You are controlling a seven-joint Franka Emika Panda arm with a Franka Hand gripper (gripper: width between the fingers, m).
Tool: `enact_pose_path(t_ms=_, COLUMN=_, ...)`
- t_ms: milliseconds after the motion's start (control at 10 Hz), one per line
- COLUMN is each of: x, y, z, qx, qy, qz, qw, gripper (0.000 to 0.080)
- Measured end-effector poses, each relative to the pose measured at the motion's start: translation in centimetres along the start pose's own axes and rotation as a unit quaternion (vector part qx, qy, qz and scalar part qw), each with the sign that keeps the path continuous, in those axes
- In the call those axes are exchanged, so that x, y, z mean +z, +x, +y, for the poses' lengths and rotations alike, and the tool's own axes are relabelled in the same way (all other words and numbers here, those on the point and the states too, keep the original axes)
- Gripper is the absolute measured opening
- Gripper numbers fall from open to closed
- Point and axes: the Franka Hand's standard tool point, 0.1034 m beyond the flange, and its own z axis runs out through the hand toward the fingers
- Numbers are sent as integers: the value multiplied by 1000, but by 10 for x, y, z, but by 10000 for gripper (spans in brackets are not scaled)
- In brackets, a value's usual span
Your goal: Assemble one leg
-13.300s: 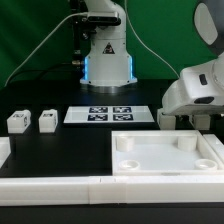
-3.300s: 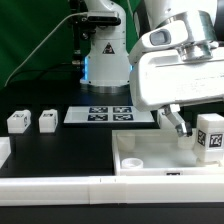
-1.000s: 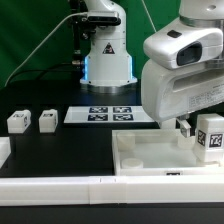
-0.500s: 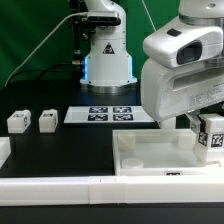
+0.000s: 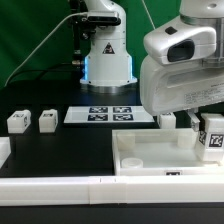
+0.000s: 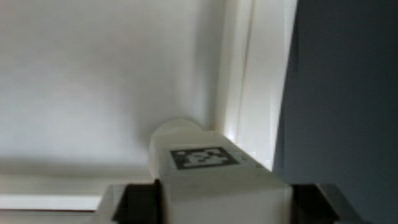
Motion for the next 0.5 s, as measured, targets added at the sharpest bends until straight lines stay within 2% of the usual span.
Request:
enact_pose_path(t_ms=400, x=1, y=-1, z=-4, qx=157, qy=1, qz=-1, qw=988, gripper=317)
enact_pose_path(t_ms=500, x=1, y=-1, z=-5, qx=213, qy=2, qz=-2, qw=977, gripper=317)
